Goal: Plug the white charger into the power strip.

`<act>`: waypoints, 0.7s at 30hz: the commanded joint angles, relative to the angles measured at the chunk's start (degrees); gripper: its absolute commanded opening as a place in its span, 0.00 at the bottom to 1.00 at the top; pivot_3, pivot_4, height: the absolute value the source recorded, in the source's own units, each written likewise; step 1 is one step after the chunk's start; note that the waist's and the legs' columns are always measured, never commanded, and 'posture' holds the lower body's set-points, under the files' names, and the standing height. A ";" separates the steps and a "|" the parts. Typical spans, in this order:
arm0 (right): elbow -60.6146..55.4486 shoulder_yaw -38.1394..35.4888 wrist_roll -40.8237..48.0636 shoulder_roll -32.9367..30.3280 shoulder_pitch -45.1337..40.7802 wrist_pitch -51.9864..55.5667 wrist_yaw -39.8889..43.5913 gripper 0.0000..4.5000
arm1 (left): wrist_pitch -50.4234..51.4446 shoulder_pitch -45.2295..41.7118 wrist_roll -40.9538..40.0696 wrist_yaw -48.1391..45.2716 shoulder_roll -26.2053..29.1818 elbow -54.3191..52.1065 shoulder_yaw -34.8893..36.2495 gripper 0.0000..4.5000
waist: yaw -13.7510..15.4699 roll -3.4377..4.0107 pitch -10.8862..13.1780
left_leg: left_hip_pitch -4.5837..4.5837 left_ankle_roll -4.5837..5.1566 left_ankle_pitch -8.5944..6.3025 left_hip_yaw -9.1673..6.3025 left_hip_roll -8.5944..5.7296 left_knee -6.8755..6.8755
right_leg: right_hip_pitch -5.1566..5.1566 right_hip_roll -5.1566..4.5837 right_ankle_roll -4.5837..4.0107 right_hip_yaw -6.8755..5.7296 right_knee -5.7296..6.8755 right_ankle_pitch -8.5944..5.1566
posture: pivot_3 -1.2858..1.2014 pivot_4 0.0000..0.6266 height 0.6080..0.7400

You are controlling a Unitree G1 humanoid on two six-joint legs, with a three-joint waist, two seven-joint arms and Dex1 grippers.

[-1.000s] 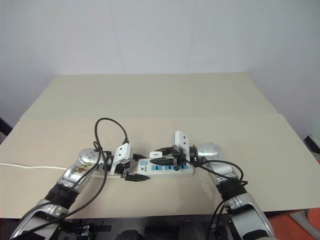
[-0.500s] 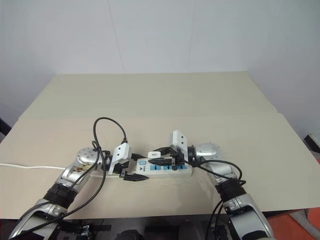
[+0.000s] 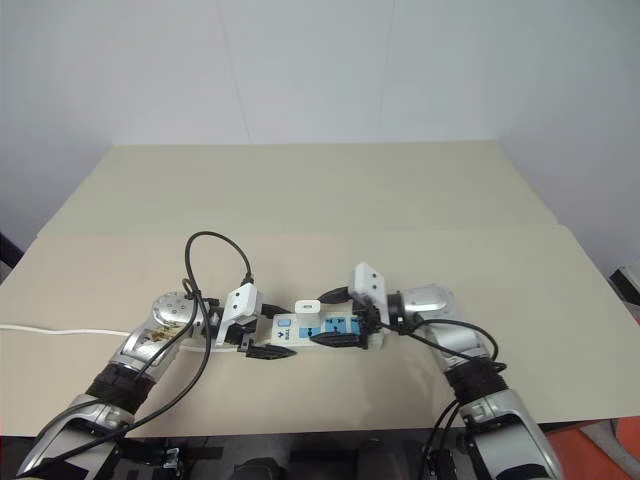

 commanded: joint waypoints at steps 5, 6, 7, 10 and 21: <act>-10.78 -11.08 8.59 -12.20 0.69 6.01 5.08 1.00 | 0.51 -0.72 1.46 1.06 0.30 2.18 1.22 0.99 | 0.32 0.08 0.11 | -0.19 0.00 0.00 -0.01 -0.04 -0.01 | -0.13 -0.05 0.01 -0.06 -0.09 0.01 | 0.52 0.24 1.00; -10.85 -11.88 8.83 -13.27 0.88 5.99 5.32 1.00 | 0.69 -0.91 0.81 0.51 0.28 1.51 1.64 0.99 | 0.31 0.07 0.12 | -0.18 0.00 0.00 -0.01 -0.04 -0.02 | -0.11 -0.06 0.02 -0.07 -0.11 0.01 | 0.52 0.24 1.00; -10.82 -12.71 8.98 -14.07 1.02 6.00 5.27 1.00 | 0.75 -1.06 0.18 -0.02 0.38 0.76 2.10 0.99 | 0.29 0.06 0.14 | -0.19 0.00 0.00 0.00 -0.04 -0.03 | -0.11 -0.07 0.03 -0.07 -0.11 0.00 | 0.52 0.24 1.00; -10.43 -15.48 9.79 -16.50 1.20 6.71 5.38 1.00 | 0.80 -0.88 -1.83 -1.94 2.37 -3.63 3.99 0.99 | 0.29 0.06 0.50 | -0.23 0.00 0.00 0.00 -0.05 -0.03 | -0.13 -0.08 0.04 -0.07 -0.11 0.00 | 0.52 0.24 1.00; -6.63 -25.79 11.23 -25.27 7.42 4.85 7.94 1.00 | 11.43 8.25 -15.41 -10.74 25.79 -20.83 23.08 0.99 | 0.44 0.13 1.17 | -0.64 0.00 0.00 0.14 -0.06 -0.33 | -0.69 -0.20 0.08 -0.06 -0.13 -0.03 | 0.52 0.24 1.00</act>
